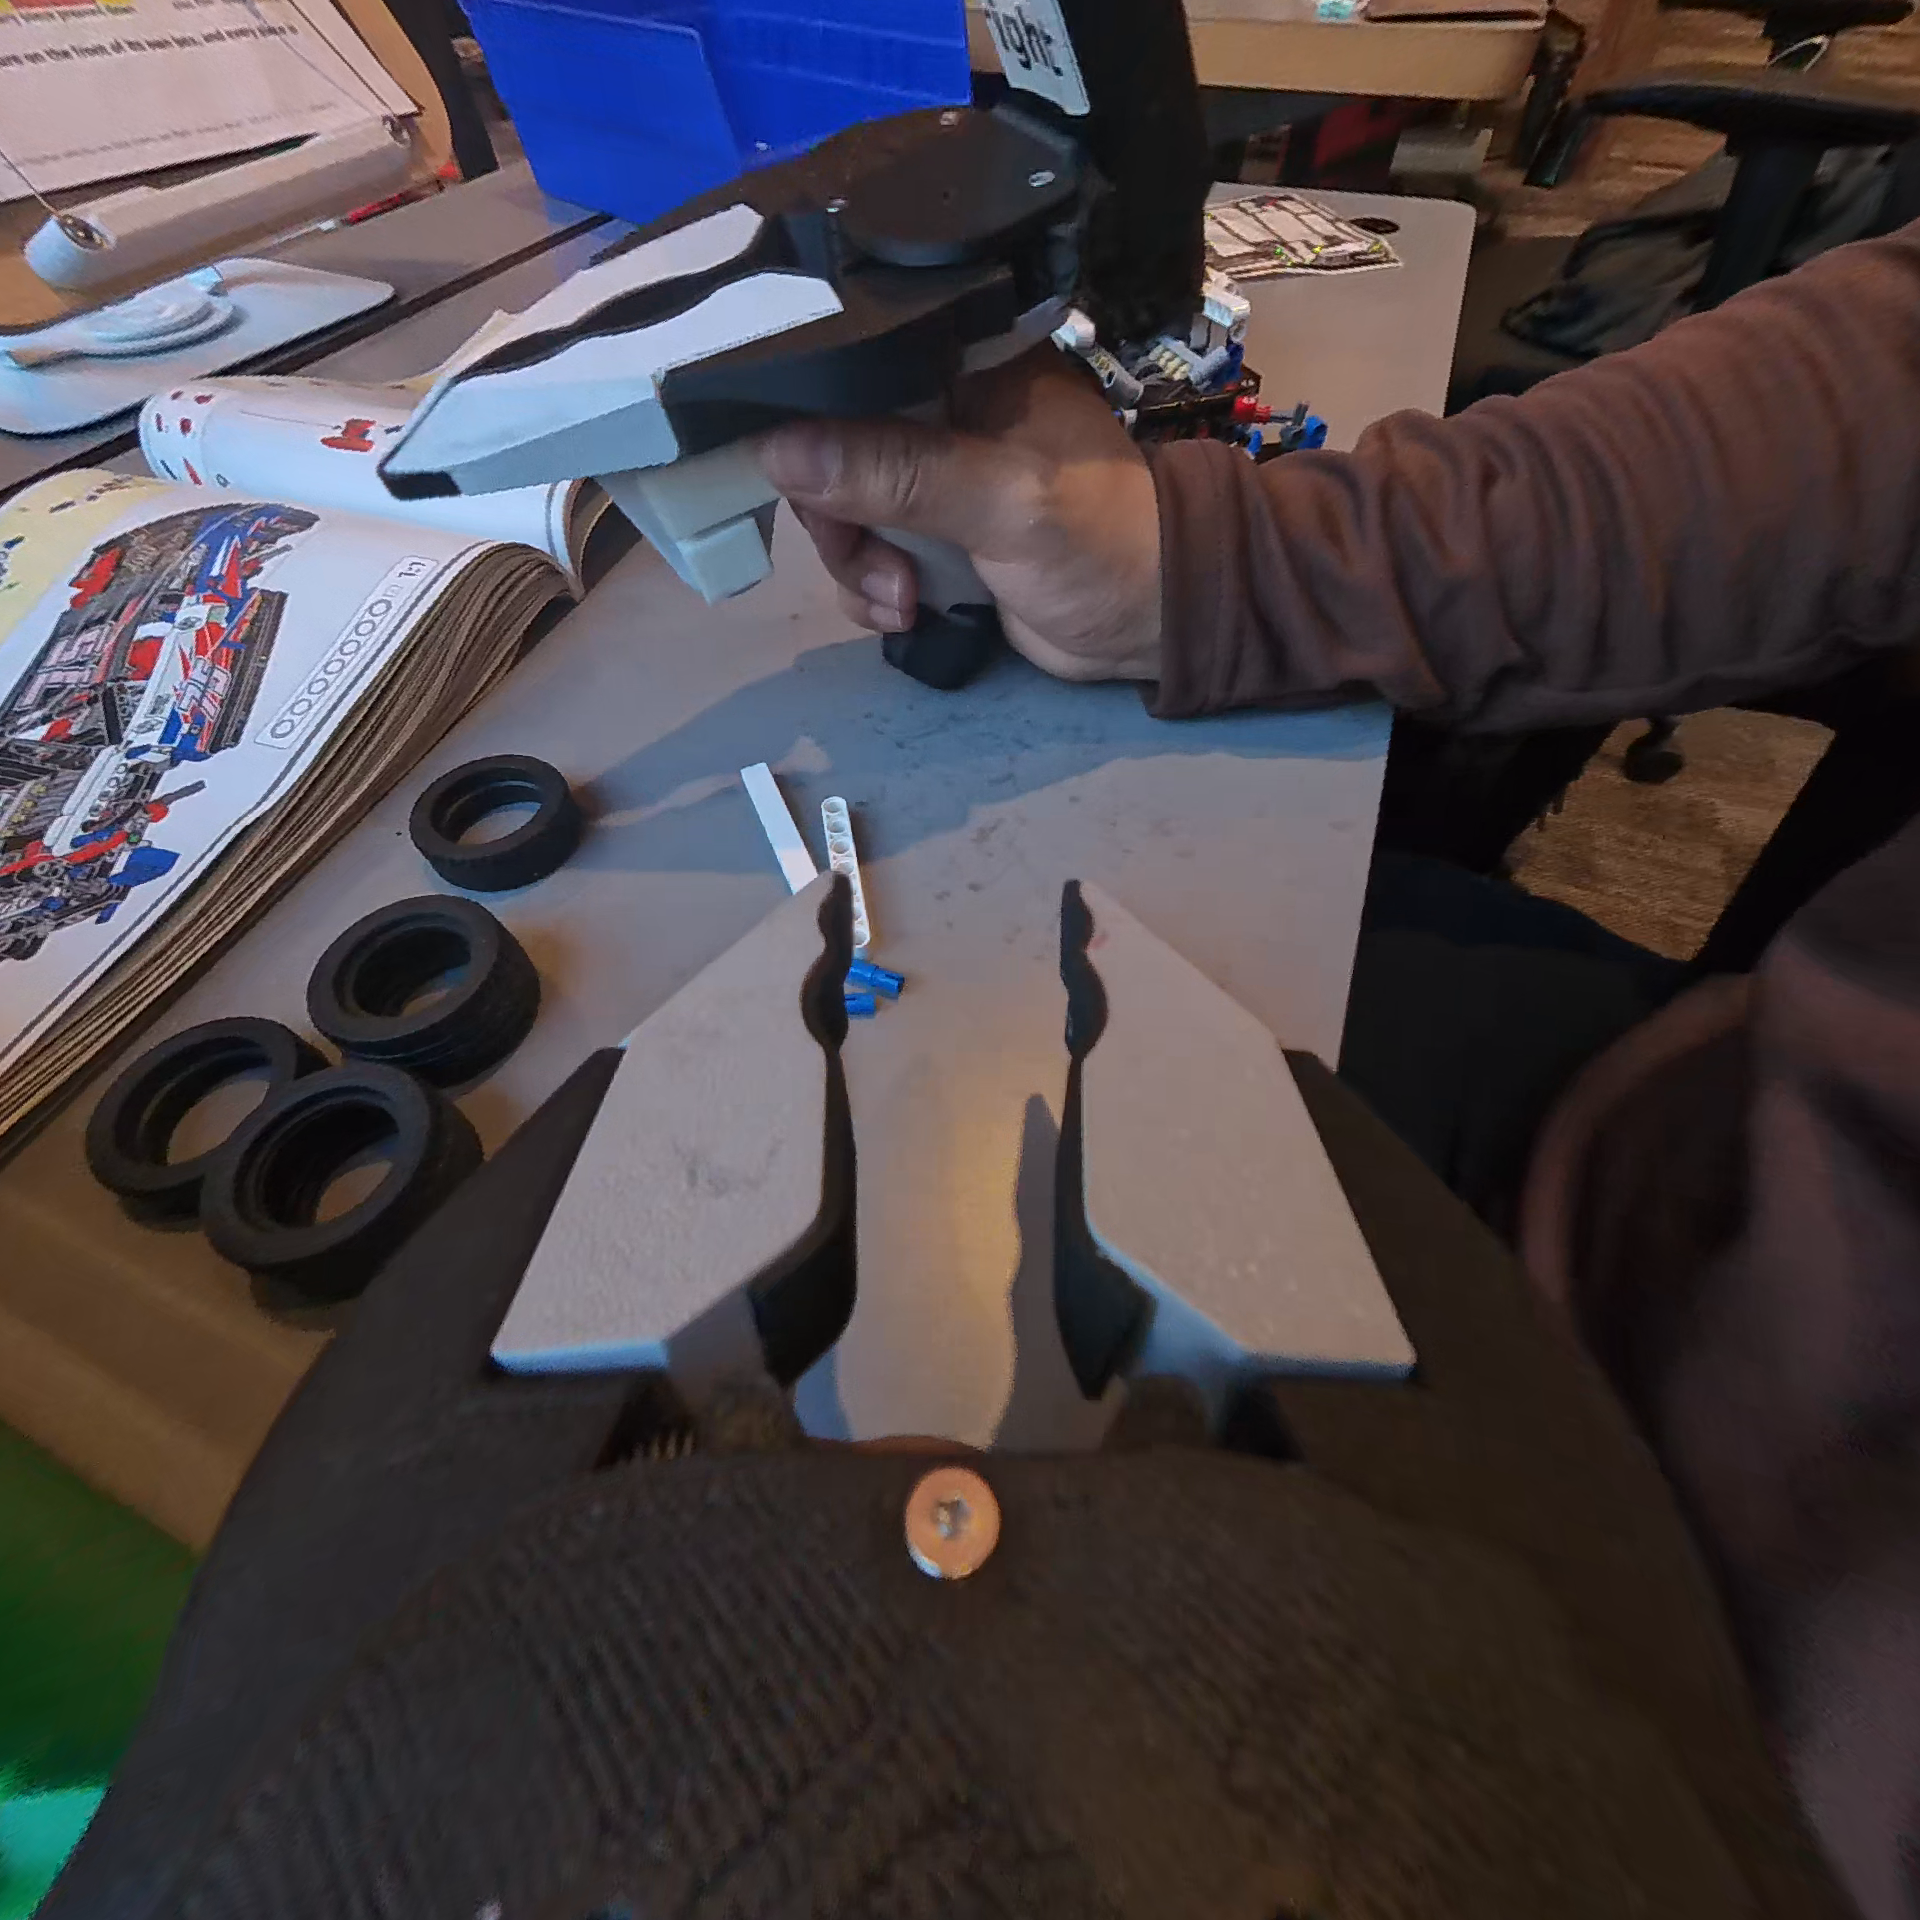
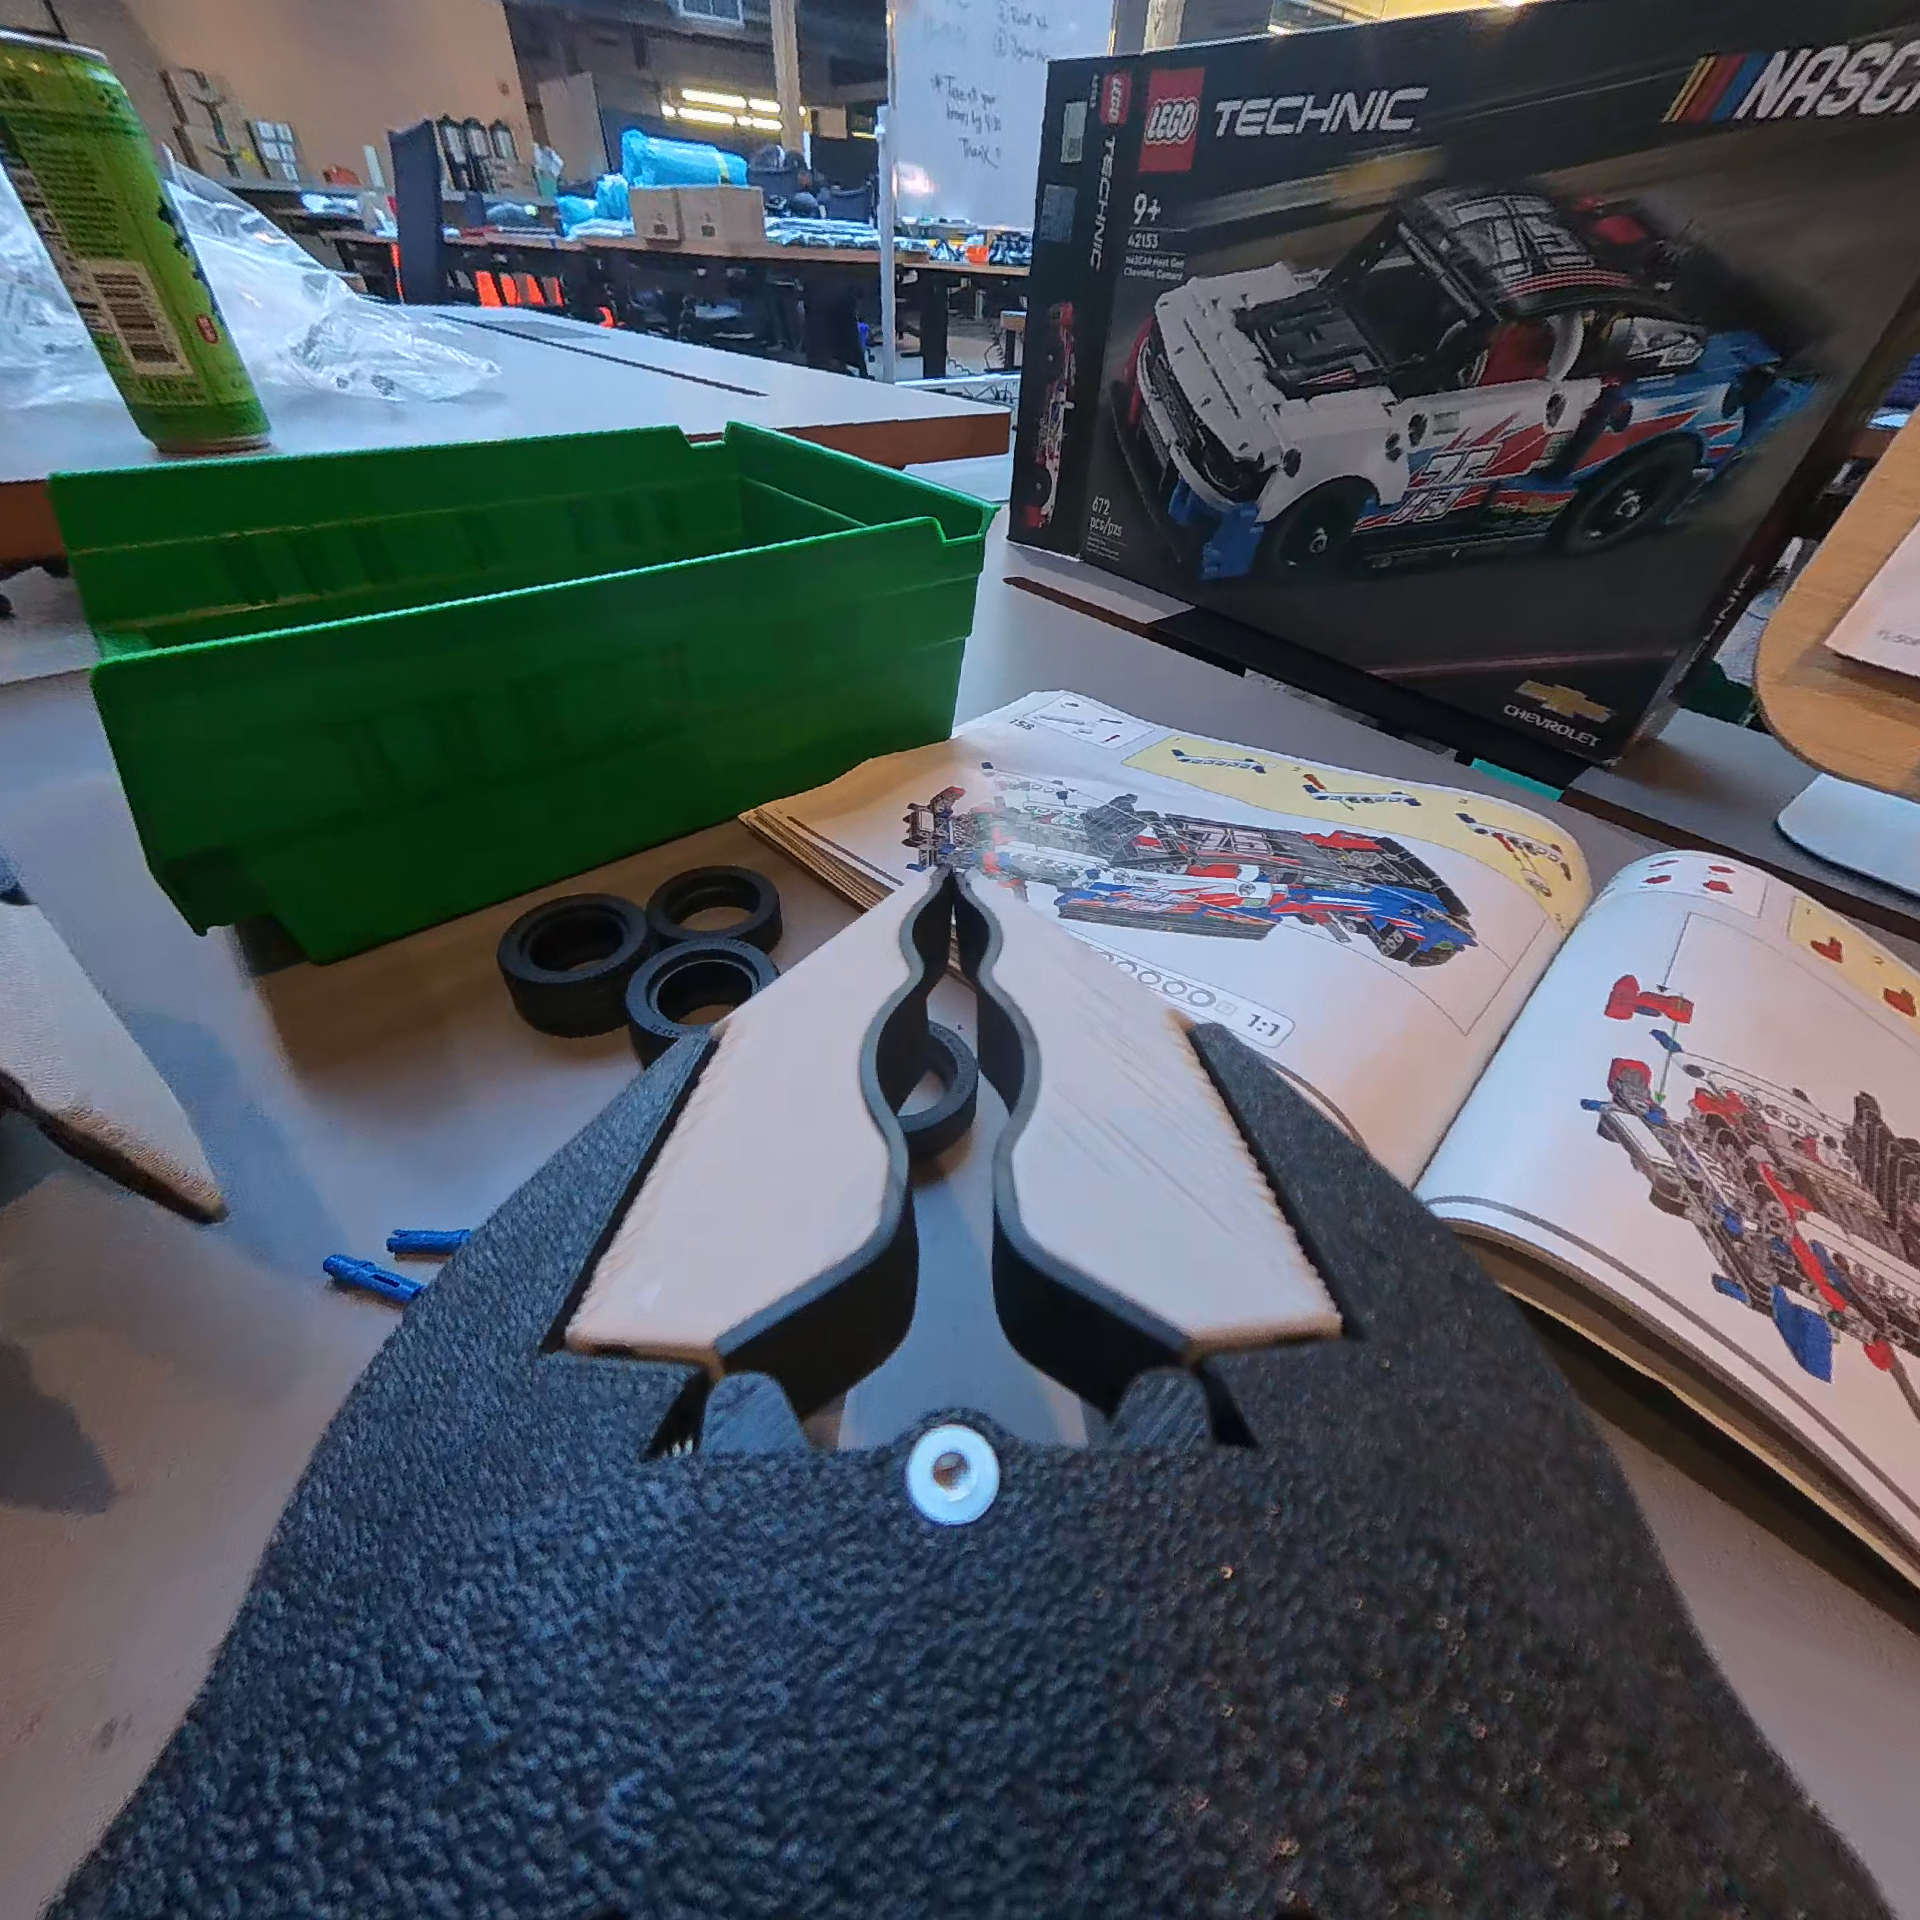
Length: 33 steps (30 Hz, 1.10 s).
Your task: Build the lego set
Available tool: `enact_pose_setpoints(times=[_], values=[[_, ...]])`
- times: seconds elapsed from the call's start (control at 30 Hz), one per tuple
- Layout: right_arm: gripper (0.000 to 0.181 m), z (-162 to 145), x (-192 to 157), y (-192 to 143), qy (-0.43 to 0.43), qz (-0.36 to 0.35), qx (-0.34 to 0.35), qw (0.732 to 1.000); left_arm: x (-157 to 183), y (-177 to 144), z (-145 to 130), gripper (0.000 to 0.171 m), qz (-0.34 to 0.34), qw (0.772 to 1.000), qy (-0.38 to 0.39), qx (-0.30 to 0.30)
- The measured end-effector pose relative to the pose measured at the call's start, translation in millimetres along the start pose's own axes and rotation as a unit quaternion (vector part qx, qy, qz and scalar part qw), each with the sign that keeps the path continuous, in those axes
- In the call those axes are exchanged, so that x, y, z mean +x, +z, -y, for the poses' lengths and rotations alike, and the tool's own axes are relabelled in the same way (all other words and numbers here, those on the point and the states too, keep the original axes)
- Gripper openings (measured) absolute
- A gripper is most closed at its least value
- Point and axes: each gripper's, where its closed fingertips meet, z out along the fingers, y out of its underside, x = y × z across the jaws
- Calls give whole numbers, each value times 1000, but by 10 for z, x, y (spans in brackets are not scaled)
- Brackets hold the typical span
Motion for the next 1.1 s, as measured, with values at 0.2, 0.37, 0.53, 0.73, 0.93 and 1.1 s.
enact_pose_setpoints(times=[0.2,0.37,0.53,0.73,0.93,1.1], values=[[0,-10,-36,9,-9,6,-4,1000,-4,5,-10,37,0,1000,-3,-4],[0,1,-59,-4,-11,12,1,1000,12,15,-21,37,-1,1000,4,-8],[0,3,-96,-18,-11,19,2,1000,4,46,-35,38,-2,1000,2,-16],[0,-13,-101,-4,-17,15,-5,1000,2,37,-25,37,6,1000,11,-12],[0,-24,-84,5,-20,5,-9,1000,11,28,-17,36,12,1000,23,-8],[0,-30,-78,10,-23,1,-12,1000,9,31,-20,36,12,1000,22,-9]])
